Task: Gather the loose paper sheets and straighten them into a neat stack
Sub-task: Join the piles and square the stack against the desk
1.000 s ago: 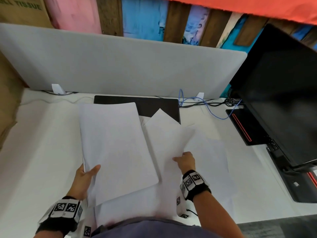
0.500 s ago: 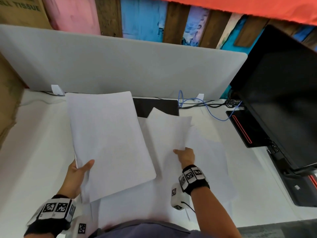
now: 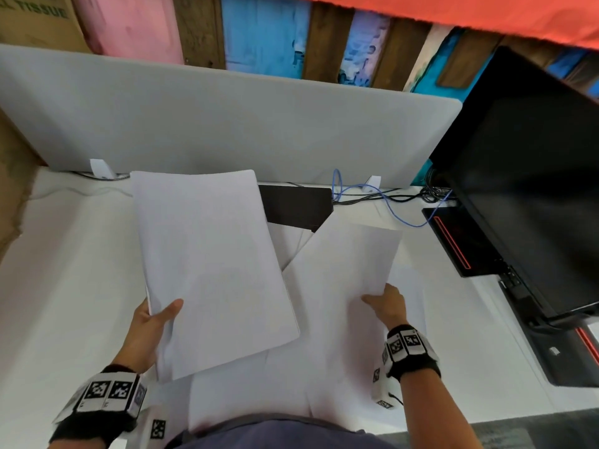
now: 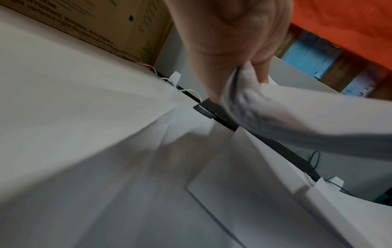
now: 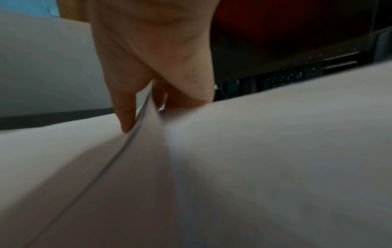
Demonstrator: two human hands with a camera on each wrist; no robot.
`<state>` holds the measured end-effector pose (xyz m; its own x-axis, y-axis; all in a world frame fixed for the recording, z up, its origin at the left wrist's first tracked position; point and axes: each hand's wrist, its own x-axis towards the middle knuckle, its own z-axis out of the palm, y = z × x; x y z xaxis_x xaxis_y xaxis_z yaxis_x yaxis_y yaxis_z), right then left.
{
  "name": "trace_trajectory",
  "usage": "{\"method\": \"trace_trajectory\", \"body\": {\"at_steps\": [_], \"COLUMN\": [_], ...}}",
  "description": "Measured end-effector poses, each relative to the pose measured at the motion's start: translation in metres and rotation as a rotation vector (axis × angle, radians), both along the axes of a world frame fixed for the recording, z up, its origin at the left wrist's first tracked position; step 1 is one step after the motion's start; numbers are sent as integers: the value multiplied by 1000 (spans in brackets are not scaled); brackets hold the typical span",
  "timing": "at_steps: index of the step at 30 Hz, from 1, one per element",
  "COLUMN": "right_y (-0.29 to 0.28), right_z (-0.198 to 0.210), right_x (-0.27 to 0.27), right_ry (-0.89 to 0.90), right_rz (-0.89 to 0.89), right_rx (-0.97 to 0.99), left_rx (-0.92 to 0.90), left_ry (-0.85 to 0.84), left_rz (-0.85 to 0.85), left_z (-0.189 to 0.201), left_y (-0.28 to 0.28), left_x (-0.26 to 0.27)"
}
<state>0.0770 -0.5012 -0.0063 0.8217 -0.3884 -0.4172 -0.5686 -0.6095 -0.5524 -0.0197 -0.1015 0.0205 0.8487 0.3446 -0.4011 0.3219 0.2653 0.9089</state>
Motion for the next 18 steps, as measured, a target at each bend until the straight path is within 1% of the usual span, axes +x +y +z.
{"method": "trace_trajectory", "body": {"at_steps": [1, 3, 5, 7, 10, 13, 15, 16, 18], "right_y": [4, 11, 16, 17, 3, -3, 6, 12, 23], "right_z": [1, -2, -7, -4, 17, 36, 36, 32, 20], "right_x": [-2, -6, -7, -6, -2, -3, -6, -7, -12], "right_ry": [-25, -8, 54, 55, -54, -169, -138, -94, 40], "right_rz": [-38, -80, -19, 18, 23, -41, -83, -84, -31], "right_rx": [61, 146, 172, 211, 140, 188, 201, 202, 245], "left_rx": [3, 2, 7, 18, 30, 30, 24, 19, 20], "left_ry": [-1, -7, -7, 2, 11, 8, 2, 0, 6], "left_rz": [-6, -15, -18, -5, 28, 61, 70, 70, 64], "left_z": [0, 0, 0, 2, 2, 1, -1, -1, -2], "left_y": [-1, -3, -5, -5, 0, 7, 9, 9, 9], "left_x": [0, 0, 0, 0, -2, -3, -3, -2, -2]}}
